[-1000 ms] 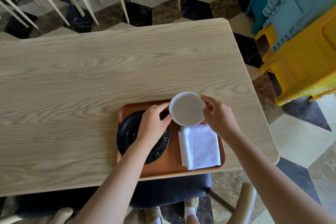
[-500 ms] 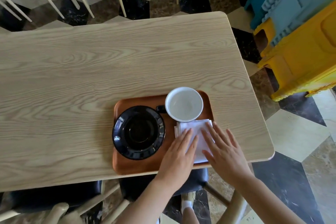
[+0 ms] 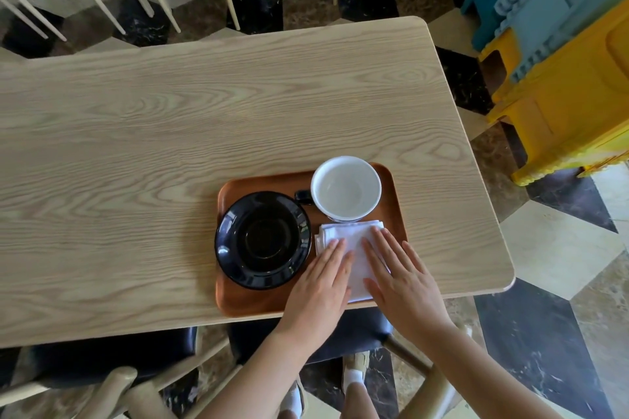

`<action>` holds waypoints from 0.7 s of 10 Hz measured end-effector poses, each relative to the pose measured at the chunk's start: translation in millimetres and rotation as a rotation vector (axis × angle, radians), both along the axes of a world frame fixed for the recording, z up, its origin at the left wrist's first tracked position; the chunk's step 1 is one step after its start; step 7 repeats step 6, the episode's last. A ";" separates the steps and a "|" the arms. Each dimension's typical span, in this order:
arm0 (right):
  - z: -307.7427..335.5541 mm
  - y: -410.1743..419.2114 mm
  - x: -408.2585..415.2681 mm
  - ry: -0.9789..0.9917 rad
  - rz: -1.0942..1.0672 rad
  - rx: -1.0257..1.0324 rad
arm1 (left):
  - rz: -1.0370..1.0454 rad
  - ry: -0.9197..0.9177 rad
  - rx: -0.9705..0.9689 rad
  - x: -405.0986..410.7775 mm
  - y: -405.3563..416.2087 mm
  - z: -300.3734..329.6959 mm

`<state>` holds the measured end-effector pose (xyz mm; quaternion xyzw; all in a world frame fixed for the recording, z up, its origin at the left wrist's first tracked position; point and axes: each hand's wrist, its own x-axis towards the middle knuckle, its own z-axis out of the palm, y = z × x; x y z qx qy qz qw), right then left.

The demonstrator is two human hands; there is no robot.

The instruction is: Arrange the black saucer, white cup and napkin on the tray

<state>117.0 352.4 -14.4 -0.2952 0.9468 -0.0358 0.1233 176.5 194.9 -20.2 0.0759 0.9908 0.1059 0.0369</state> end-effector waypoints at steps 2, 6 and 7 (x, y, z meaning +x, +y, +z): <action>0.2 -3.5 1.5 -0.008 -0.003 0.011 | -0.002 0.018 0.013 0.8 -4.5 -1.6; 46.6 -14.6 -10.4 0.026 -0.016 -0.007 | -0.030 0.064 0.000 -6.6 -9.4 33.0; 46.6 -14.6 -10.4 0.026 -0.016 -0.007 | -0.030 0.064 0.000 -6.6 -9.4 33.0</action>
